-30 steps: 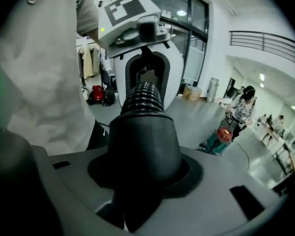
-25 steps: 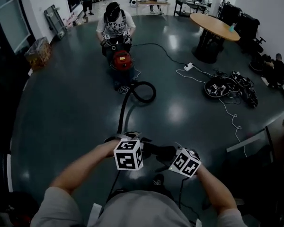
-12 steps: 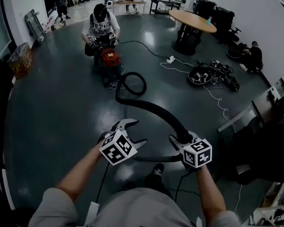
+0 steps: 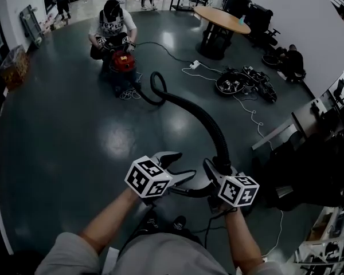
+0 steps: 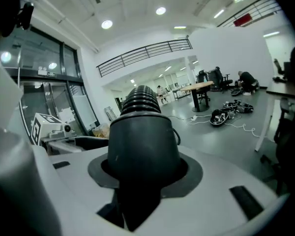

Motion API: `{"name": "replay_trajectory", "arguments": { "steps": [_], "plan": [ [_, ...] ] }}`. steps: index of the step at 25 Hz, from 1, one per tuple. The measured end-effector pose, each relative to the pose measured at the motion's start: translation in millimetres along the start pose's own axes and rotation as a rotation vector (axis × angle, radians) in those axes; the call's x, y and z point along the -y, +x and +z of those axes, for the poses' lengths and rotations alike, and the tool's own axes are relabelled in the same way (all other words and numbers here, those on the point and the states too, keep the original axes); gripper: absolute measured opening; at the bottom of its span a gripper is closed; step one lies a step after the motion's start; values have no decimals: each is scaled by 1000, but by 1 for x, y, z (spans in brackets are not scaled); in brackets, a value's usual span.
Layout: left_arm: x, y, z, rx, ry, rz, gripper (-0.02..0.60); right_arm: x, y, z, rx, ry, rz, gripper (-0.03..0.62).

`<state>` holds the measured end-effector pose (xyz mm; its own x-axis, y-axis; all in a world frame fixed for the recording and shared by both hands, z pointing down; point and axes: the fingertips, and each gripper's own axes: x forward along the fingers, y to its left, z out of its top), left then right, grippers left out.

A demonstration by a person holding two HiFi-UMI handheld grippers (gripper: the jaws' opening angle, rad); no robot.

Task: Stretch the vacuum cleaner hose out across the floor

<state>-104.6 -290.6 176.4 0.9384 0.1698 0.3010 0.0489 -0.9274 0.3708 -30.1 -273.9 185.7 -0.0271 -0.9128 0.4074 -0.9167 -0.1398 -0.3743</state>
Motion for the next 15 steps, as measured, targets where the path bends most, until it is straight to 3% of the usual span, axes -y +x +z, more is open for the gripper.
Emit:
{"name": "replay_trajectory", "arguments": {
  "steps": [2, 5, 8, 13, 15],
  "plan": [
    [9, -3, 10, 39, -89, -46, 322, 4, -17, -15, 23, 56, -31, 176],
    [31, 16, 23, 37, -148, -77, 324, 13, -44, -35, 46, 97, -83, 176],
    [58, 60, 20, -20, -189, -86, 324, 27, -72, -53, 56, 83, -124, 176],
    [117, 132, 6, -47, -350, -163, 324, 56, -125, -87, 54, 39, -161, 176],
    [141, 158, 6, -60, -358, -160, 324, 69, -145, -98, 52, 43, -172, 176]
  ]
}}
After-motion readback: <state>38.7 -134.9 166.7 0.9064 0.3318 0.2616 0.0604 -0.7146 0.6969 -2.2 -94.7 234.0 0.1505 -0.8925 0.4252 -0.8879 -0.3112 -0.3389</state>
